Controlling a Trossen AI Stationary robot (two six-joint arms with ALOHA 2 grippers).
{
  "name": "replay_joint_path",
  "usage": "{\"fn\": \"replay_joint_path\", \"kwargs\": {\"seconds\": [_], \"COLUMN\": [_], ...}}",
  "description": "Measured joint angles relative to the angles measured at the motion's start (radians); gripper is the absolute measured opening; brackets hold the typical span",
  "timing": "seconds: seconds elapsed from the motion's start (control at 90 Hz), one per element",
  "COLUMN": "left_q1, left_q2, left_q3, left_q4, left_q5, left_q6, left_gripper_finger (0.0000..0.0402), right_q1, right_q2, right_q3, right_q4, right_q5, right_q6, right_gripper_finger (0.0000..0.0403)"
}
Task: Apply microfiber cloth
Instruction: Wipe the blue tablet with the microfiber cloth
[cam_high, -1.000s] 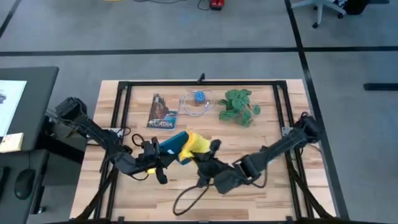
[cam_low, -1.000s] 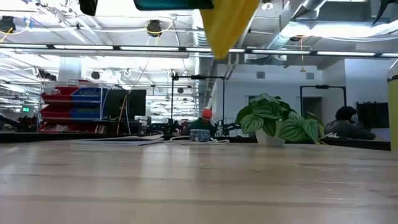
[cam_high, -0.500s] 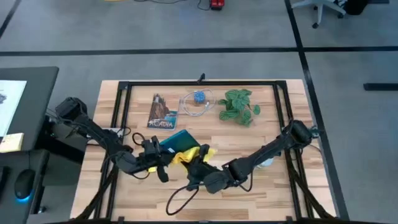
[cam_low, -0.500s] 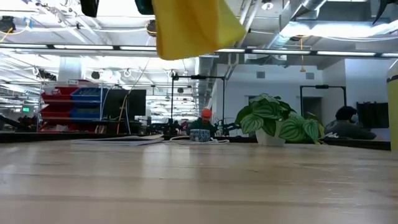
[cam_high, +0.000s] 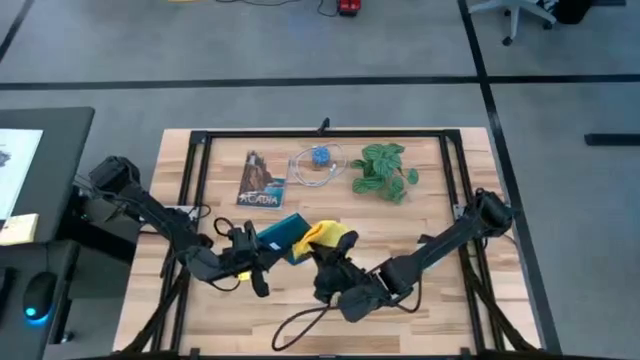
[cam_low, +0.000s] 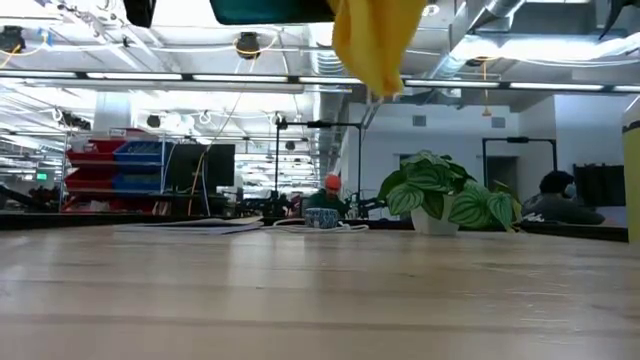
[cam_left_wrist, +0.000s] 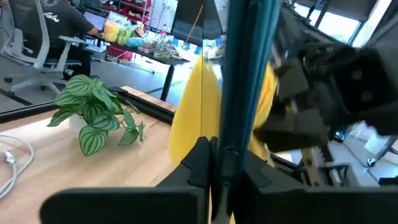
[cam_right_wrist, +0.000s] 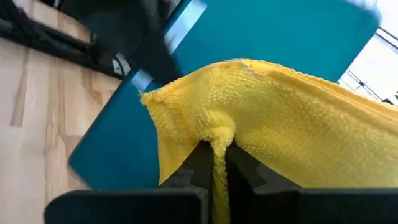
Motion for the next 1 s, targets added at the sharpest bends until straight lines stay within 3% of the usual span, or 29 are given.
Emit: {"fn": "replay_joint_path", "kwargs": {"seconds": [0.289, 0.511, 0.678, 1.0], "left_q1": [0.007, 0.034, 0.047, 0.043], "left_q2": [0.000, 0.000, 0.000, 0.000], "left_q3": [0.000, 0.000, 0.000, 0.000], "left_q4": [-0.058, -0.083, -0.109, -0.132], "left_q5": [0.013, 0.061, 0.060, 0.061], "left_q6": [-0.059, -0.079, -0.109, -0.136], "left_gripper_finger": [0.0009, 0.0009, 0.0009, 0.0009], "right_q1": [-0.062, -0.113, -0.151, -0.180], "right_q2": [0.000, 0.000, -0.001, -0.001], "right_q3": [0.000, 0.000, 0.002, 0.080], "right_q4": [0.237, 0.255, 0.253, 0.252], "right_q5": [-0.226, -0.442, -0.510, -0.513], "right_q6": [-0.227, -0.297, -0.322, -0.335], "right_gripper_finger": [0.0004, 0.0004, 0.0004, 0.0005]}}
